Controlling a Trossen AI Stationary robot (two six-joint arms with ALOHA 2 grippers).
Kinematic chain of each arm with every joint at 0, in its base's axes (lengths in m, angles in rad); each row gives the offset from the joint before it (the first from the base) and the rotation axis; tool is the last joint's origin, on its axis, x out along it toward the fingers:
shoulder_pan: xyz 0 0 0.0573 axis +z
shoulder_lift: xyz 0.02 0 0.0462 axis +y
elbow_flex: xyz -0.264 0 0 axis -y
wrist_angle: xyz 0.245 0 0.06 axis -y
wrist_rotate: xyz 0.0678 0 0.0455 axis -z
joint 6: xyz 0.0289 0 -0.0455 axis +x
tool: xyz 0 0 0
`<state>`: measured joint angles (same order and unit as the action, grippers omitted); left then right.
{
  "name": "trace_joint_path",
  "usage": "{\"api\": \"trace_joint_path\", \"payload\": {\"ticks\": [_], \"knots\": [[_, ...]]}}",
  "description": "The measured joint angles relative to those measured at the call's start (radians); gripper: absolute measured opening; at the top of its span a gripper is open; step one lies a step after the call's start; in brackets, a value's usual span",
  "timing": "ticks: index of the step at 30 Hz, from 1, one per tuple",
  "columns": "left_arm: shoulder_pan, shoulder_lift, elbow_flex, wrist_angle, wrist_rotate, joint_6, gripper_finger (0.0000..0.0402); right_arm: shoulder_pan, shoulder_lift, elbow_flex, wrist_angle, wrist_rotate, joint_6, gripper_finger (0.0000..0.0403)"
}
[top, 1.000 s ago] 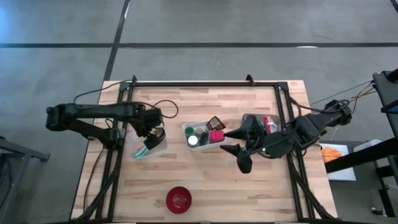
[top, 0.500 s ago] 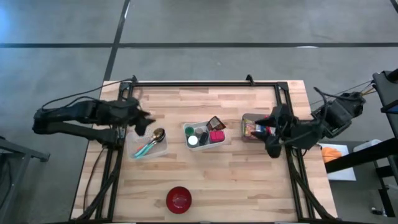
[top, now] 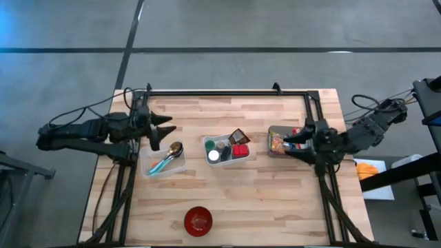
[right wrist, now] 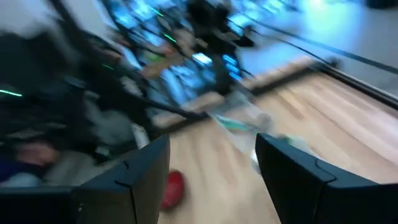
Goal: Pick & Place Food Item
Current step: Return to Home Position
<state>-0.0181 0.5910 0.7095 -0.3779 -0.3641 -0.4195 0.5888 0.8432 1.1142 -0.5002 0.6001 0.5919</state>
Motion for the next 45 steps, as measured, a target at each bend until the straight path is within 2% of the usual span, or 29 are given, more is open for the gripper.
{"api": "trace_joint_path", "payload": {"ticks": [6,11,13,16,22,24,30,35,38,41,45], "knots": [[0.002,-0.105,-0.174,0.199,0.08,0.01,0.0254,-0.002,-0.193,-0.268,0.383,-0.167,-0.205,0.0233],[0.047,-0.132,-0.254,0.221,0.137,-0.007,0.0254,-0.059,-0.298,-0.42,0.442,-0.21,-0.164,0.0233],[0.076,-0.142,-0.27,0.226,0.165,-0.017,0.0254,-0.11,-0.323,-0.477,0.488,-0.276,-0.151,0.0233],[0.127,-0.148,-0.28,0.227,0.207,-0.023,0.0254,-0.222,-0.335,-0.546,0.604,-0.432,-0.151,0.0233],[0.198,-0.159,-0.278,0.225,0.342,0.012,0.0254,-0.47,-0.322,-0.627,0.699,-0.74,-0.136,0.0233],[0.198,-0.171,-0.292,0.213,0.347,0.017,0.0254,-0.517,-0.325,-0.654,0.734,-0.793,-0.142,0.0233],[0.194,-0.272,-0.359,0.212,0.34,0.004,0.0254,-0.55,-0.384,-0.744,0.747,-0.81,-0.14,0.0233],[0.194,-0.38,-0.389,0.133,0.331,0.008,0.0254,-0.551,-0.46,-0.822,0.759,-0.806,-0.124,0.0233],[0.193,-0.398,-0.393,0.066,0.293,0.003,0.0254,-0.55,-0.511,-0.866,0.762,-0.766,-0.129,0.0233],[0.179,-0.398,-0.411,0.079,0.285,0.004,0.0254,-0.551,-0.553,-0.913,0.775,-0.711,-0.136,0.0233],[0.133,-0.399,-0.441,0.096,0.247,0.006,0.0254,-0.551,-0.594,-0.951,0.785,-0.698,-0.144,0.0233]]}}
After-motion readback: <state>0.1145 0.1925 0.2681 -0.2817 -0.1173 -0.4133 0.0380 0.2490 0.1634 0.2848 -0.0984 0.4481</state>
